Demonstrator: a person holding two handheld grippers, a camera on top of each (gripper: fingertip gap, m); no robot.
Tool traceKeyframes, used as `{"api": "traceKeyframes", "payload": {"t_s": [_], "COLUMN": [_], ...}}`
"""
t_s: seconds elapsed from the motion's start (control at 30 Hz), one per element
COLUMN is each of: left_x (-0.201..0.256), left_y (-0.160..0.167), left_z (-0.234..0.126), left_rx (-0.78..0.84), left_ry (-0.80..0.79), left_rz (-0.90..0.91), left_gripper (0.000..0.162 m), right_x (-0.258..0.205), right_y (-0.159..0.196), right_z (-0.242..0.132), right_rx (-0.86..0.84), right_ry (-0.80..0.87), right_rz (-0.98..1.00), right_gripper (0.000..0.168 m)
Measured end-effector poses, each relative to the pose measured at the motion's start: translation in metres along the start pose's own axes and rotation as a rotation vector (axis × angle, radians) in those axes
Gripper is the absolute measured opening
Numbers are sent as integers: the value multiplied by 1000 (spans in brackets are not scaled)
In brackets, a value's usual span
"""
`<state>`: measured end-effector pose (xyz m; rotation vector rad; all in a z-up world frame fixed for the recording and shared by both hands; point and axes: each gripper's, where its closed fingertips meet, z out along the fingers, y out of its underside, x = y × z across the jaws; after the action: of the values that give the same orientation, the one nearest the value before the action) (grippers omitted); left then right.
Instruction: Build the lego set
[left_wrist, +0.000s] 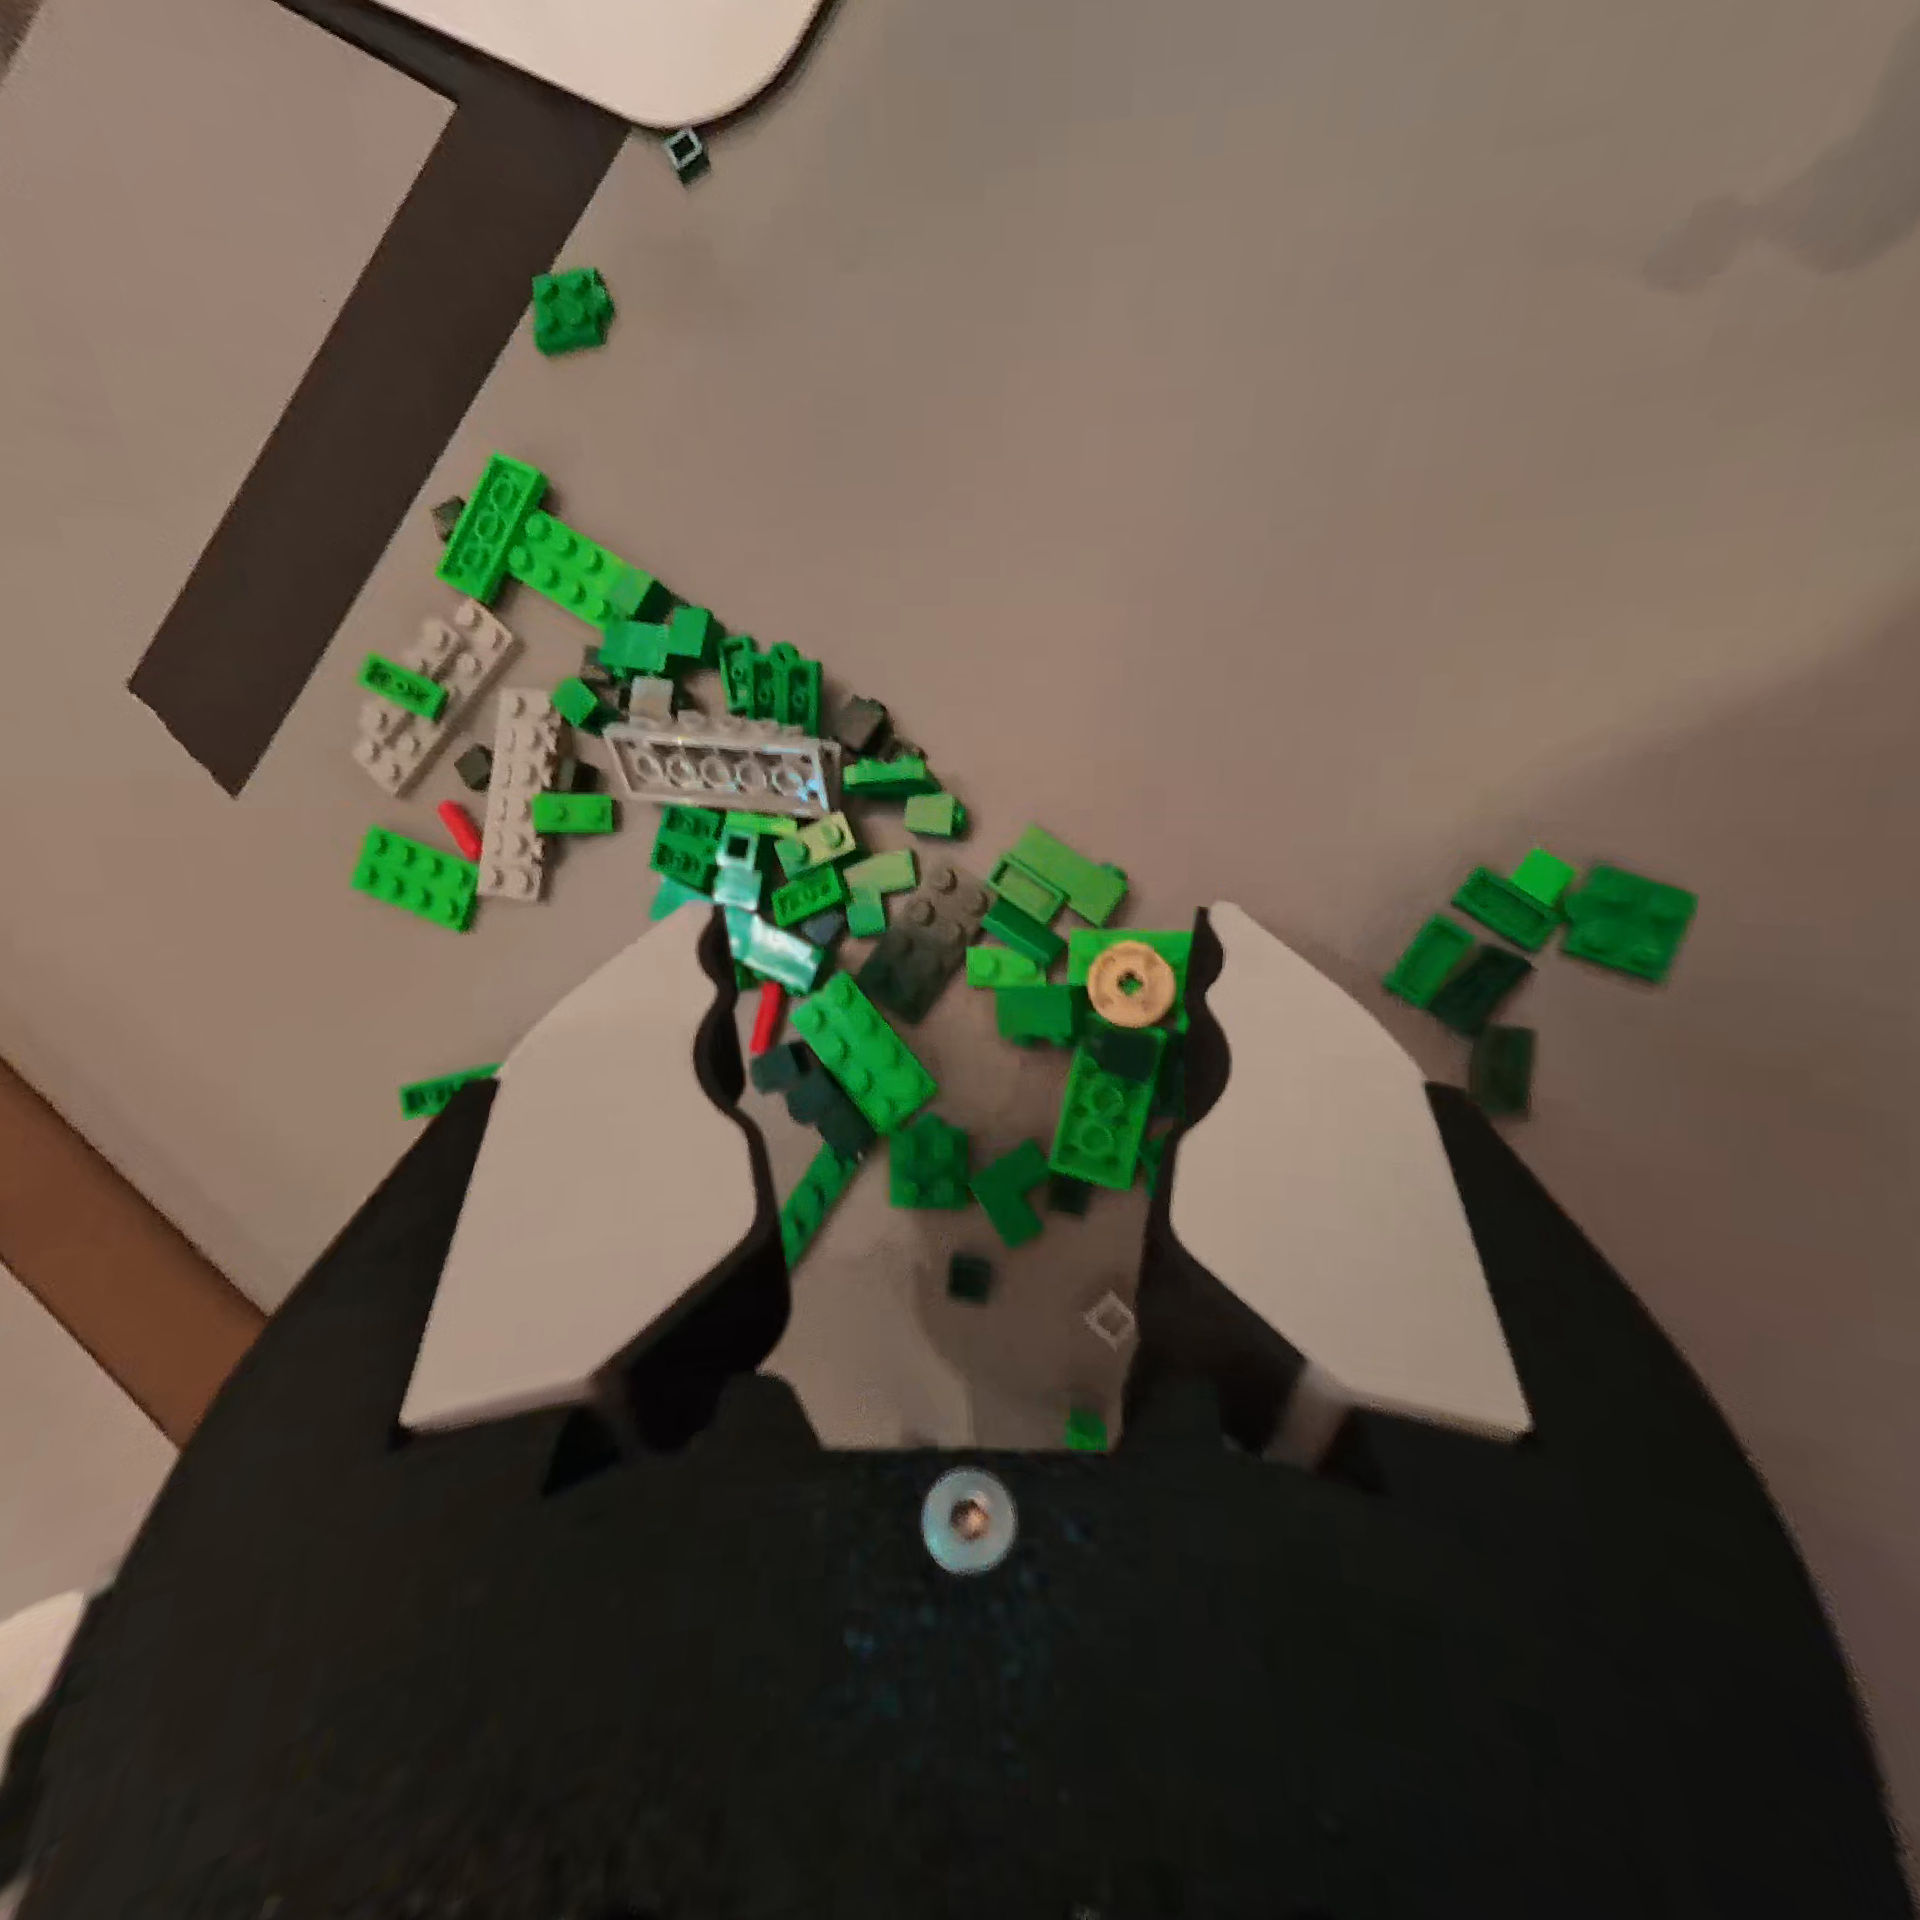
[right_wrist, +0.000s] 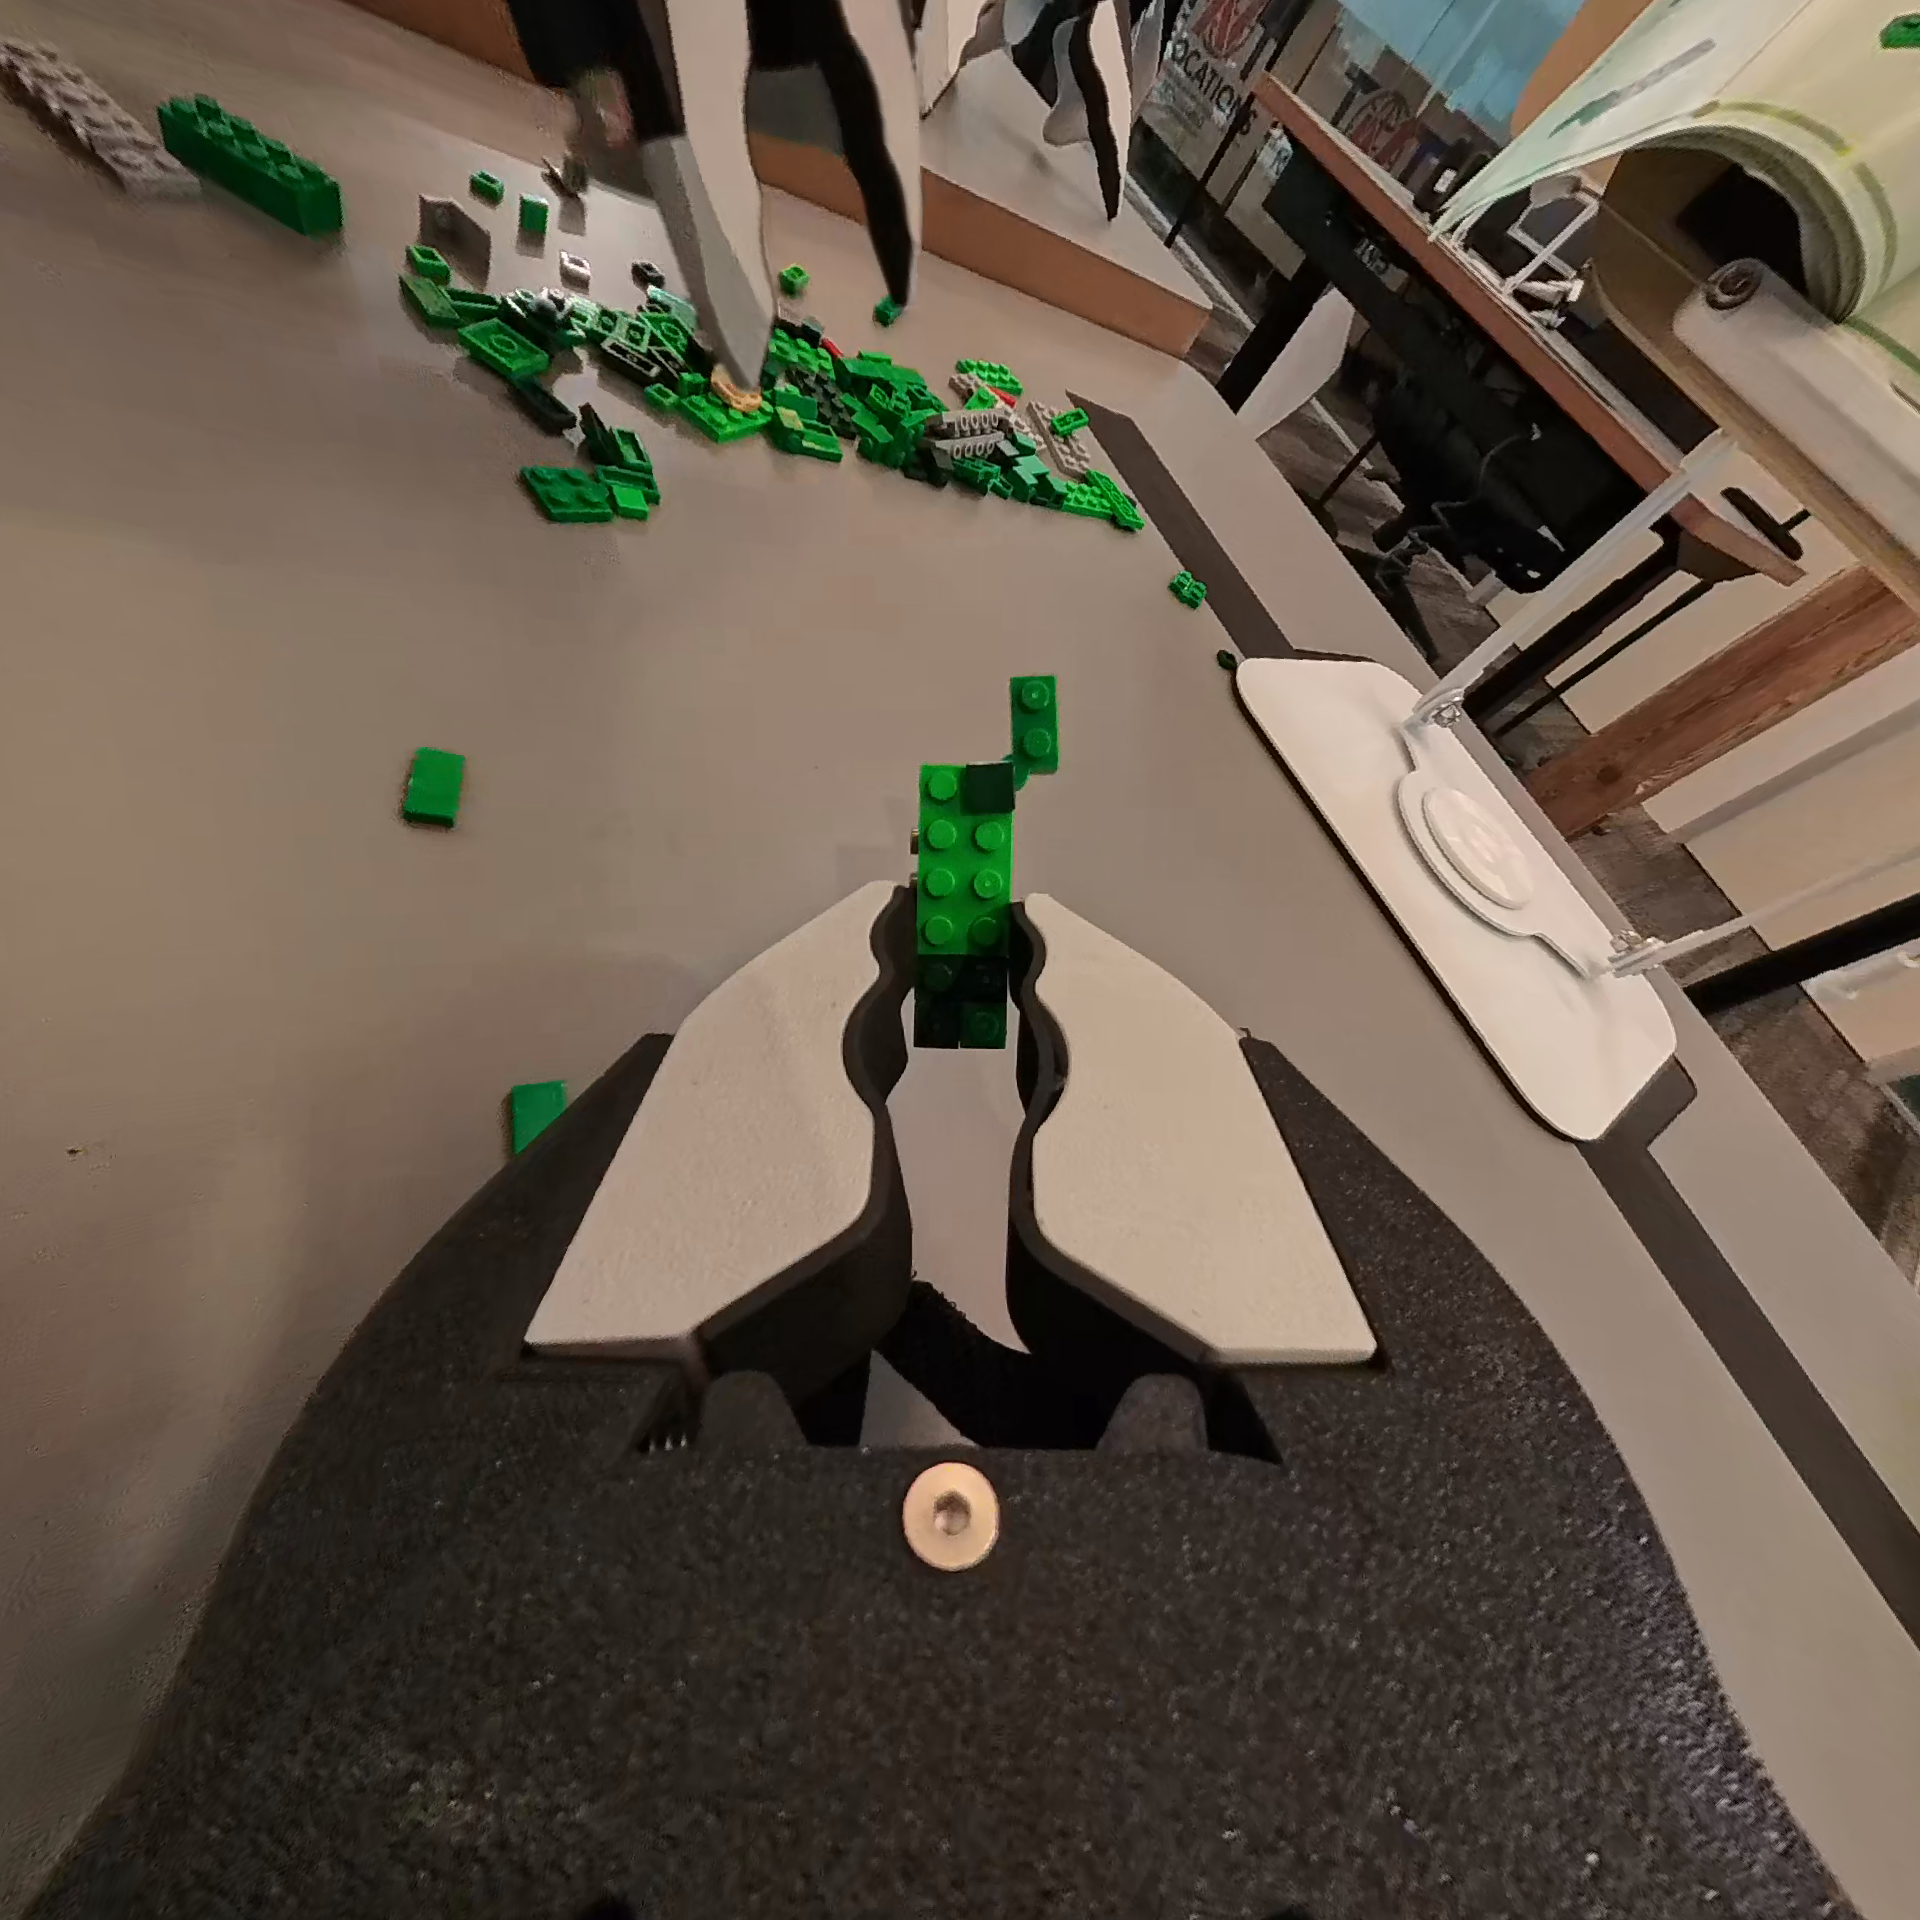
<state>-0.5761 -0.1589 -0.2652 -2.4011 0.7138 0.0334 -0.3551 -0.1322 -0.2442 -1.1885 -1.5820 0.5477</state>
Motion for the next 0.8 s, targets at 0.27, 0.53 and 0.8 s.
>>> {"api": "traceKeyframes", "payload": {"t_s": [0.27, 0.53, 0.8], "left_x": [0, -5, 20], "left_y": [-17, -13, -6], "left_z": [23, 33, 9], "left_rx": [-38, -104, -149], "left_ry": [107, 136, 283], "left_rz": [30, 65, 25], "left_gripper": [98, 104, 99], "right_x": [0, -1, -2], "right_y": [0, 0, 0], "right_z": [0, 0, 0], "right_rx": [1, 1, -3], "right_ry": [-4, -7, -9], "right_rz": [0, -4, -11], "right_gripper": [16, 16, 16]}}
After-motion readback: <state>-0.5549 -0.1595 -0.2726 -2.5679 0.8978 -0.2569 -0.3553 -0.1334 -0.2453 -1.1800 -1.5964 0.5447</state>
